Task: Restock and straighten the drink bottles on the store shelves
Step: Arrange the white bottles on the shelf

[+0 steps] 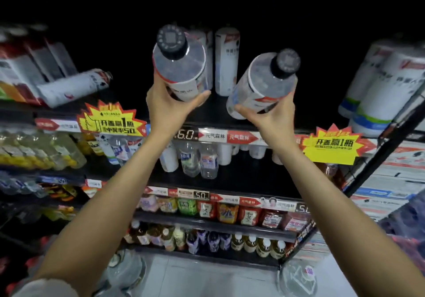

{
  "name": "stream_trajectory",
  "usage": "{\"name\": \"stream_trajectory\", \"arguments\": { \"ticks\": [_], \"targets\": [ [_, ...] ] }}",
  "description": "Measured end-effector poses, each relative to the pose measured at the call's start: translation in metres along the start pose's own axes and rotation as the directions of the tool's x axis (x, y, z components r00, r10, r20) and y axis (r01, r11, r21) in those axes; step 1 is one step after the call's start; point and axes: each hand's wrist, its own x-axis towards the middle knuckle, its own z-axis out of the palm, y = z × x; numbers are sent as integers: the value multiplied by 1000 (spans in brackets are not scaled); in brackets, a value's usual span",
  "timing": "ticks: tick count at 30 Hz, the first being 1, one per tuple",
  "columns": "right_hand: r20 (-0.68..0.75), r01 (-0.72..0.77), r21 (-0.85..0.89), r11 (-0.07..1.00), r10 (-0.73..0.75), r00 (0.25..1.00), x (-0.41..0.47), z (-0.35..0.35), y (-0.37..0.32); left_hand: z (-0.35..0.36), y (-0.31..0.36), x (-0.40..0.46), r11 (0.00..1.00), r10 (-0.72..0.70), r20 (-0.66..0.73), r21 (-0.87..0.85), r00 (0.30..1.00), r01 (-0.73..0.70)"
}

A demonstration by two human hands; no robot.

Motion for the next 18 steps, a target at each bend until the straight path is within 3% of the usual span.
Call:
{"name": "stream_trajectory", "arguments": {
  "ticks": [4,13,18],
  "targets": [
    [66,6,-91,996,0,998,40,32,16,-7,-30,26,996,-45,77,76,996,39],
    [56,-253,-222,942,271,961,108,86,50,-10,-86,80,924,-335,183,254,924,284],
    [46,-211,-361,908,243,969,112,90,56,2,-97,94,898,-393,163,280,905,339]
  ]
}}
